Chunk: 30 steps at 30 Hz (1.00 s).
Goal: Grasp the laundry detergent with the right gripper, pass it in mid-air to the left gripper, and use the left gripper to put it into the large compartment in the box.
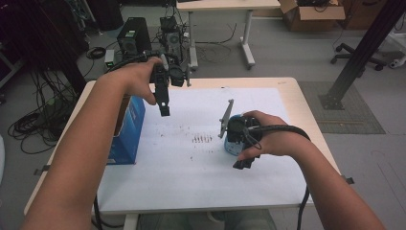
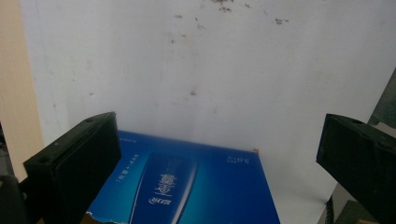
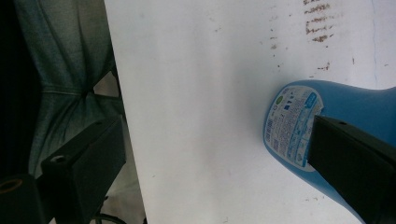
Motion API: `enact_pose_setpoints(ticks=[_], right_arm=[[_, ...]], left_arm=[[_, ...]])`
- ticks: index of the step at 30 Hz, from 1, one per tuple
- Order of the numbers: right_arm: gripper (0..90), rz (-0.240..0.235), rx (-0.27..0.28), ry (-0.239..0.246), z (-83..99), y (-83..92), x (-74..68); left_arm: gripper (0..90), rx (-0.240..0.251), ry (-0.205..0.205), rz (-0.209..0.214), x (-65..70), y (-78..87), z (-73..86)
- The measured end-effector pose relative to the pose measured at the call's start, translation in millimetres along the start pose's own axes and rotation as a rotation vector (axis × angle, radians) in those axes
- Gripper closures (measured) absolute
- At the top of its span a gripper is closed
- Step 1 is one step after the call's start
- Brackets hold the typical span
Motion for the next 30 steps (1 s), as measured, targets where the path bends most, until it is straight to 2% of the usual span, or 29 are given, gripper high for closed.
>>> enact_pose_setpoints(ticks=[10, 12, 17, 20, 27, 30], right_arm=[[4.9, -0.005, -0.006, 0.016, 0.9, -1.7, -0.8], [5.0, -0.006, -0.005, 0.018, 1.9, -2.9, -0.8], [4.9, -0.005, -0.007, 0.012, 3.8, -5.1, -1.5], [5.0, -0.003, -0.002, 0.004, 5.0, -4.7, -2.7], [5.0, 0.015, -0.001, -0.004, 9.3, -1.4, -5.3], [5.2, 0.016, -0.007, -0.003, 12.5, -3.6, -5.8]], left_arm=[[0.2, 0.002, -0.004, -0.007, 2.8, 0.7, 0.3], [0.3, 0.015, -0.009, -0.003, 6.2, 1.1, 0.7], [0.2, 0.005, -0.001, 0.006, 13.4, 0.9, 1.8], [0.2, 0.001, -0.016, 0.002, 16.7, 1.7, 1.6], [0.2, 0.016, -0.031, 0.0, 34.4, 3.5, 5.4], [0.2, 0.004, -0.03, 0.011, 40.9, 2.6, 6.6]])
Point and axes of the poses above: each handheld gripper's, and its own axes: y roughly backward along the jaws, z roughly out of its underside, x roughly to its right, the point moved 4 cm from there along -y, roughly forward along the jaws, and after that the axes turned 1 degree about z, right-handed, at the moved point
